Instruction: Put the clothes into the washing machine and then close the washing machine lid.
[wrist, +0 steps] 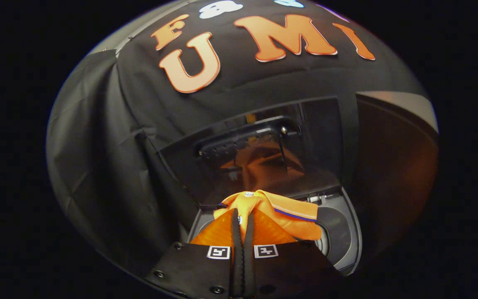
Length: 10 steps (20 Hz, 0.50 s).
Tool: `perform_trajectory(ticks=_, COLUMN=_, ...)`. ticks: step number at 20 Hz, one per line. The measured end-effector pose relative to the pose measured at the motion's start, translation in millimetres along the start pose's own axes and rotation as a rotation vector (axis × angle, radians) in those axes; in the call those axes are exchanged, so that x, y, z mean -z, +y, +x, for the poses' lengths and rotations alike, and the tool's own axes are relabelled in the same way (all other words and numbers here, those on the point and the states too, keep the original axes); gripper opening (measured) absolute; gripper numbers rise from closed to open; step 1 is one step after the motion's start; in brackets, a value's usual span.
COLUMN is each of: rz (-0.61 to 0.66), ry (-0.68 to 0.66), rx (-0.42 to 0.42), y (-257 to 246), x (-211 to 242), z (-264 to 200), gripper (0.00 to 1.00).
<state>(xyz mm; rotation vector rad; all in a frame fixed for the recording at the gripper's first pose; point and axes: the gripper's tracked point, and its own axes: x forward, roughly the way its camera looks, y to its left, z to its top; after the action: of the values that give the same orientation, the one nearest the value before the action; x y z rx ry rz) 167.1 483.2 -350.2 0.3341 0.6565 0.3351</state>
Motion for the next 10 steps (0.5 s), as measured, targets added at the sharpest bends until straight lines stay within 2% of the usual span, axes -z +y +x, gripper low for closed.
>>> perform_trajectory(ticks=2, rz=0.034, ry=0.019, rx=0.008, y=-4.7, x=9.6, z=7.2, gripper=0.08)
perform_trajectory(ticks=10, rz=0.017, ry=0.126, rx=0.083, y=-23.7, x=47.4, z=61.5, gripper=0.08)
